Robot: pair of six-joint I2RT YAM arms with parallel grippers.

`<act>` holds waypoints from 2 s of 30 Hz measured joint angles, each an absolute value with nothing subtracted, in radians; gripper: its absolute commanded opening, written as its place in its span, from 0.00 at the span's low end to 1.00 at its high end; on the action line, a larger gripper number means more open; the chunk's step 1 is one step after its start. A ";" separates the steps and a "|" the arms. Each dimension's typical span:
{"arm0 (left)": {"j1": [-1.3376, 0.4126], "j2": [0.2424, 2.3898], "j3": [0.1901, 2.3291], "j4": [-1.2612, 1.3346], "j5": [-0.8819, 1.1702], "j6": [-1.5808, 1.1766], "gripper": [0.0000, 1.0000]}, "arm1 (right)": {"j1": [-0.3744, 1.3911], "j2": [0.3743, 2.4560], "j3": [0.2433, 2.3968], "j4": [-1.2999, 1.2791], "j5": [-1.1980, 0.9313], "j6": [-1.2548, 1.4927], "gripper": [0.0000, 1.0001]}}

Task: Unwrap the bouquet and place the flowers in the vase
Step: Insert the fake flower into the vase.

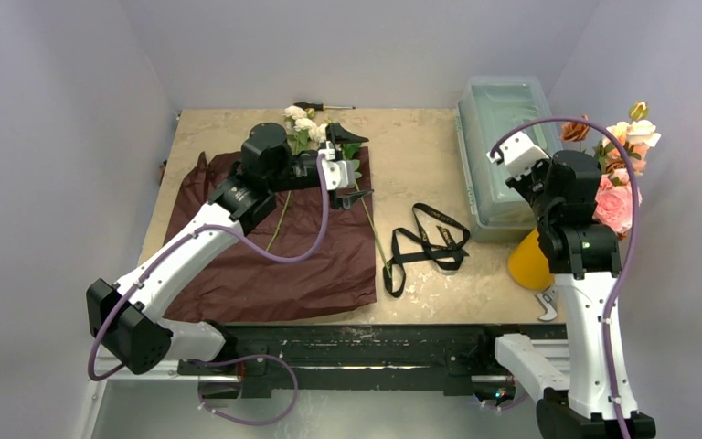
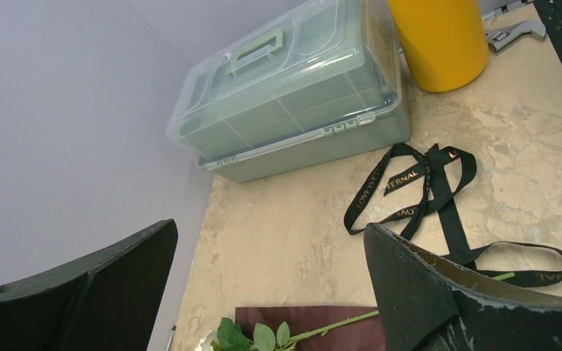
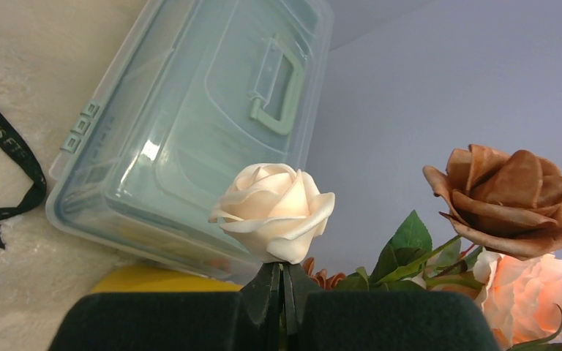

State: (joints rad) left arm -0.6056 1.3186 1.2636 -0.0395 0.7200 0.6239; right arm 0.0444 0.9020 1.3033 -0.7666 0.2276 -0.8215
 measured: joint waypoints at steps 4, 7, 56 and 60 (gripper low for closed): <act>-0.606 1.324 1.264 -0.039 0.718 0.624 1.00 | 0.043 0.924 1.303 -0.792 0.260 -0.838 0.00; -0.606 1.328 1.264 -0.039 0.717 0.624 1.00 | 0.037 0.929 1.303 -0.807 0.276 -0.845 0.00; -0.606 1.379 1.264 -0.023 0.690 0.569 1.00 | 0.025 1.017 1.514 -1.077 0.164 -0.817 0.85; -0.607 1.412 1.277 -0.026 0.648 0.447 1.00 | 0.025 1.066 1.586 -1.086 0.100 -0.765 0.87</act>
State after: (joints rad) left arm -0.6071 1.4124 1.2774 -0.0261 0.6483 0.4473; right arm 0.0250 1.0660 1.5864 -1.0859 0.1001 -0.7650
